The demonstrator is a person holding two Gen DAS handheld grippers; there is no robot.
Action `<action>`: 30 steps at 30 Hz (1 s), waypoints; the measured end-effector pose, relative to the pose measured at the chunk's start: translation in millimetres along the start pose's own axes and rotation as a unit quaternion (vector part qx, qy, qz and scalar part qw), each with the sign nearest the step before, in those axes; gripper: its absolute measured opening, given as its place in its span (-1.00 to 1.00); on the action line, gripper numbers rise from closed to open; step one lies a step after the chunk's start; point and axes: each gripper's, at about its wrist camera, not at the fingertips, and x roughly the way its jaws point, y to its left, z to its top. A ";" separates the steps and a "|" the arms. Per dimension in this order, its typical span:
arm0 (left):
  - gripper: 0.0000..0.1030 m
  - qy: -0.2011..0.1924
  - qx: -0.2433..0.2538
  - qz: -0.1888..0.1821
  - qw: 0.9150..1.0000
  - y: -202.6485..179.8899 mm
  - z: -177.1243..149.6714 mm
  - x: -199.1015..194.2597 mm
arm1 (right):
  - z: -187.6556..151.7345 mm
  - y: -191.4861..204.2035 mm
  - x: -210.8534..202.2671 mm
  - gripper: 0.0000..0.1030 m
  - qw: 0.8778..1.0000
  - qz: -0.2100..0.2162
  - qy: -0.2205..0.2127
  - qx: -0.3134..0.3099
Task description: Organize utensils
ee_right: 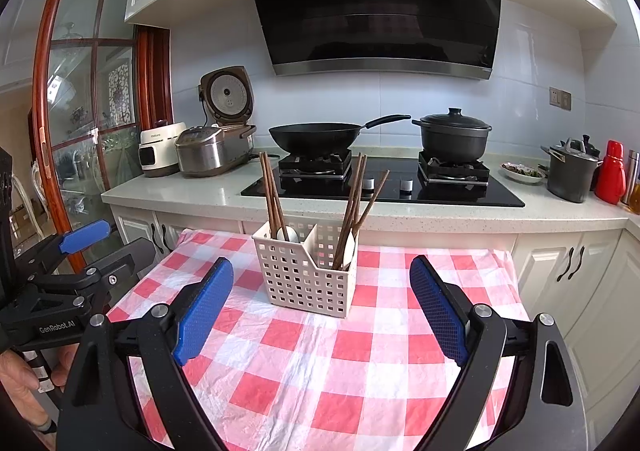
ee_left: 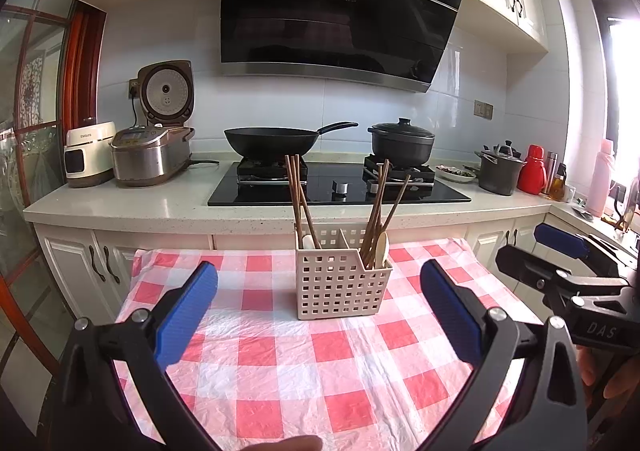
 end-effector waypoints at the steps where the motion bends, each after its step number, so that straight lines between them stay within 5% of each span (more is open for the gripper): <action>1: 0.91 0.000 0.000 0.000 1.000 0.2 -0.1 -0.1 | 0.2 0.1 -0.2 0.65 1.000 0.000 0.000 0.000; 30: 0.91 -0.001 0.005 0.001 1.000 0.8 0.3 -2.9 | -0.9 -1.0 1.5 0.65 1.000 0.000 0.002 0.000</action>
